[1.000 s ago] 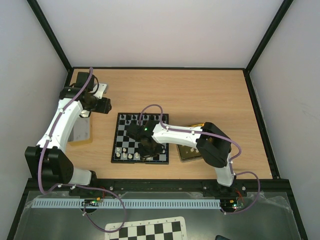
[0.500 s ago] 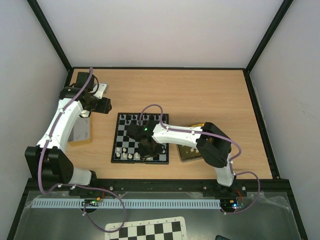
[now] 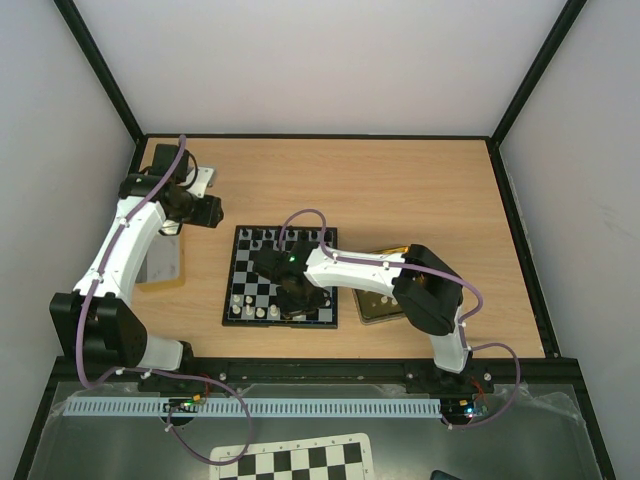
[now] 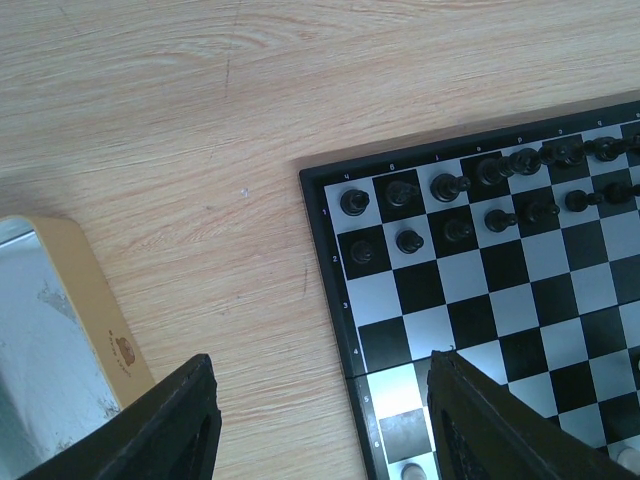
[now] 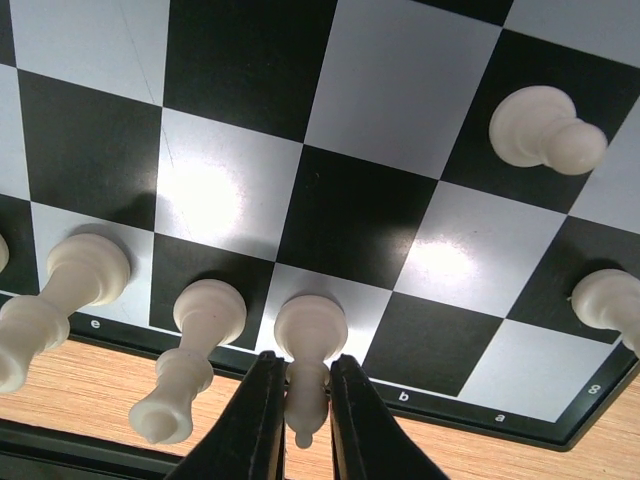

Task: Set up the chess pieces on the board
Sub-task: Place the chess piece on the chessboard.

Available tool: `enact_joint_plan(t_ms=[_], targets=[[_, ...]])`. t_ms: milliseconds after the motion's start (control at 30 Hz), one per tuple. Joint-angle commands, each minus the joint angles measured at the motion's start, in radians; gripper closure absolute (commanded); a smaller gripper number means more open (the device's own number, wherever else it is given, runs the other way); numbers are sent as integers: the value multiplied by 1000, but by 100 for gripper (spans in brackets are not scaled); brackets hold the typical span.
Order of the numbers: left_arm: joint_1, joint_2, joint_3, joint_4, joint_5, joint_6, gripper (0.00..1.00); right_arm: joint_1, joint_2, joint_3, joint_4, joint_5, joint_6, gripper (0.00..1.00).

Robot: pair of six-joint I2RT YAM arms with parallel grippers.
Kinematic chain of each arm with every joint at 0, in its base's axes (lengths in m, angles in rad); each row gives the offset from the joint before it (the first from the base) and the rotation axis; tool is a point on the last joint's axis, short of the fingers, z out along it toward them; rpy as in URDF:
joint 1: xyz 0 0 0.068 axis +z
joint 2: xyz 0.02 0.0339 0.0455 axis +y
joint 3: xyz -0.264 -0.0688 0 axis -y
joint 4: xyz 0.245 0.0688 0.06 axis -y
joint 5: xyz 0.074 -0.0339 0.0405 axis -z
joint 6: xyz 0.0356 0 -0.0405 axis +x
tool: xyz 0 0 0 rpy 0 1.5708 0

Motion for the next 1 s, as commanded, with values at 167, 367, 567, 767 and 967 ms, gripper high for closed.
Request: enact_joint_plan(t_ms=[167, 367, 567, 767, 967], targets=[[9, -26, -14, 5, 6, -7, 42, 7, -14, -16, -8, 12, 11, 86], [9, -29, -22, 7, 7, -8, 42, 8, -11, -3, -8, 15, 6, 83], [9, -29, -20, 5, 7, -8, 42, 8, -2, 17, -14, 21, 0, 82], [9, -25, -18, 5, 8, -8, 42, 9, 11, 40, -26, 25, -11, 80], [9, -20, -14, 3, 7, -8, 42, 5, 25, 66, -41, 37, -22, 79]])
